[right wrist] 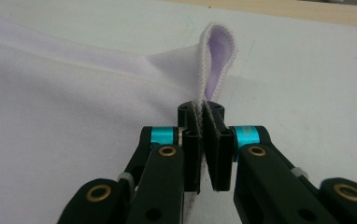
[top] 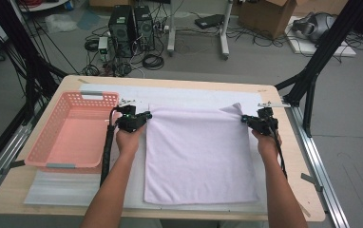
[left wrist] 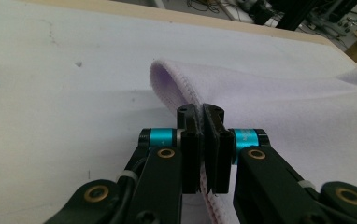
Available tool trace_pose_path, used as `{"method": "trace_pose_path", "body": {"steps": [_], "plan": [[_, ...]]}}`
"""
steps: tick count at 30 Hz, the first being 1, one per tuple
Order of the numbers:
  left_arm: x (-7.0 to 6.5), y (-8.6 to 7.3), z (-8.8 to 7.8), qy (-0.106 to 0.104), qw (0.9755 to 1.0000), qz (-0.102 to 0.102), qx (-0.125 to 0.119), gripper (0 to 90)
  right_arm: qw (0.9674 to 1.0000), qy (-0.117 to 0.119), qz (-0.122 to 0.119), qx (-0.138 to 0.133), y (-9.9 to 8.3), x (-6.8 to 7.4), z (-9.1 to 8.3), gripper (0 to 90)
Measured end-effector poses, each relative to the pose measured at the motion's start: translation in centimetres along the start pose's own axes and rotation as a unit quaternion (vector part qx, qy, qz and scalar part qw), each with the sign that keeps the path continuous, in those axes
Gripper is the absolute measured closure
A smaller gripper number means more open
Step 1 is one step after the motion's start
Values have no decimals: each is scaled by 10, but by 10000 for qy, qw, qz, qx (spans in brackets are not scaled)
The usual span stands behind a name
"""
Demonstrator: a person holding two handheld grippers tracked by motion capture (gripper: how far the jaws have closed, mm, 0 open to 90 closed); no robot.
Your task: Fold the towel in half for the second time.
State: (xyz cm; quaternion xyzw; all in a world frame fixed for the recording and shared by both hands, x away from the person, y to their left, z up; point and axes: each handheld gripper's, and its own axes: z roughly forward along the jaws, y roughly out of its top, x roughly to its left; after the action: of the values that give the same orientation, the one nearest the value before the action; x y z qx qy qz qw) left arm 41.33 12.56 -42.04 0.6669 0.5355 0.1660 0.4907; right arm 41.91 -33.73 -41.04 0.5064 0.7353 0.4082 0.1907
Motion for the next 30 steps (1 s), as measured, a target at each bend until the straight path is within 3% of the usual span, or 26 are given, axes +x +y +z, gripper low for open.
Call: {"method": "trace_pose_path", "body": {"steps": [6, 9, 11, 13, 30], "plan": [[-12, -1, -17, -92, 9998, 194, 47, 856, 9997, 233, 2, 3, -8, 4, -18, 859], [-14, -6, -28, -167, 9997, 145, 75, 856, 9994, 313, -139, -26, -7, 9, -31, 859], [-18, -7, -35, -115, 9991, 353, 185, 856, 9992, 345, -197, -108, -6, 14, -40, 859], [-21, -12, -42, -179, 9993, 321, 105, 856, 9989, 372, -243, -127, -9, 18, -47, 859], [-36, -64, -92, -587, 9970, 433, 260, 854, 9977, 647, -169, -56, -69, 31, -86, 857]]}}
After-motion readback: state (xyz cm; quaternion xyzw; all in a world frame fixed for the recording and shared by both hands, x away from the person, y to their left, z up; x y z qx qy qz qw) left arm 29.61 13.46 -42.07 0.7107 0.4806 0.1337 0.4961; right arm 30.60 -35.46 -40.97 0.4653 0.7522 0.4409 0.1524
